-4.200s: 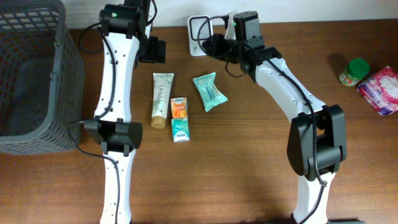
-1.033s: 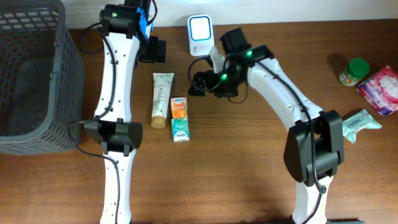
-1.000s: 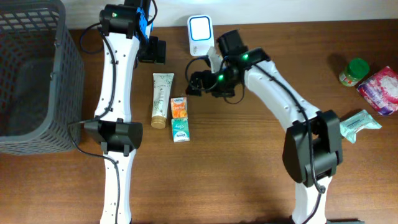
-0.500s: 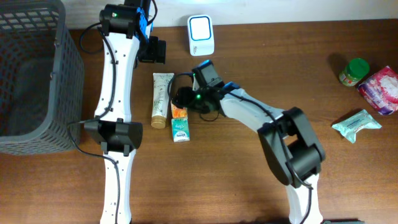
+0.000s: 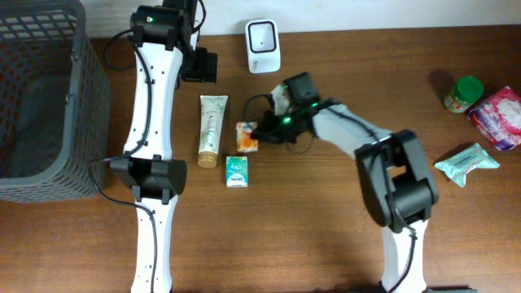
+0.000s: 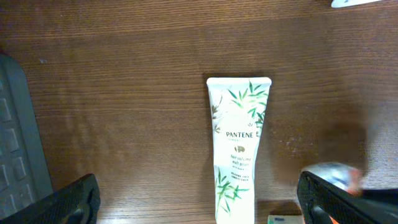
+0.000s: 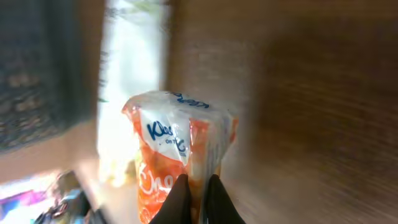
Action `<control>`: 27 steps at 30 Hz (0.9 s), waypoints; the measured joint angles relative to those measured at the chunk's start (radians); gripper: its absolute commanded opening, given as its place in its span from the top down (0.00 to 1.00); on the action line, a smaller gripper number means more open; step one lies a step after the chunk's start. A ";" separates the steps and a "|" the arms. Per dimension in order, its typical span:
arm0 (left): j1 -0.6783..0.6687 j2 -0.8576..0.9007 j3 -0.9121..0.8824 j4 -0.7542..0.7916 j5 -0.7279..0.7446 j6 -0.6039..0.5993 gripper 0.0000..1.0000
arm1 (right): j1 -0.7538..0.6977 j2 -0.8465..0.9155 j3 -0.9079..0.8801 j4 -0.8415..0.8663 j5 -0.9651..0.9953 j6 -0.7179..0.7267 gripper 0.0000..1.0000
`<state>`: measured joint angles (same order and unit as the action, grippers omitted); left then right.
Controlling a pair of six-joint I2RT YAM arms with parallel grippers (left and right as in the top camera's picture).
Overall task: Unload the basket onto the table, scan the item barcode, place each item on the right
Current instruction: 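Move the right gripper to the orange Kleenex box and grasp it, then raise the Kleenex box up to the scanner face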
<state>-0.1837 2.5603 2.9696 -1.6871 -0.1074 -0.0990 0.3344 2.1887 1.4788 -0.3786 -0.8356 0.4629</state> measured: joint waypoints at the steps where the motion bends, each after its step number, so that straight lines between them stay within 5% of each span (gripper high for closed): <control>1: 0.000 0.000 0.000 0.000 0.000 0.000 0.01 | -0.045 0.000 0.000 0.000 -0.130 -0.078 0.96; 6: 0.000 0.000 0.000 0.000 0.000 0.000 0.00 | -0.100 -0.011 0.005 -0.073 -0.192 -0.151 0.96; 10: 0.000 0.000 0.000 0.000 0.000 0.000 0.01 | -0.081 -0.019 0.193 -0.416 0.351 -0.153 0.96; 12: 0.000 0.000 0.000 0.000 0.000 0.000 0.01 | -0.054 -0.023 0.346 -0.417 0.667 -0.196 0.96; 17: 0.000 0.000 0.000 0.001 0.000 0.000 0.01 | 0.032 -0.045 0.414 -0.039 1.087 -0.504 0.96; 20: 0.000 0.000 0.000 0.001 0.000 0.000 0.01 | 0.060 -0.009 0.416 0.212 1.143 -0.675 0.96; 27: 0.000 0.000 0.000 0.000 0.000 0.000 0.01 | 0.062 0.149 0.414 0.439 1.123 -0.741 0.96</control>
<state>-0.1837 2.5603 2.9696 -1.6871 -0.1074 -0.0990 0.3965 2.3379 1.8931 0.0601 0.2871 -0.2779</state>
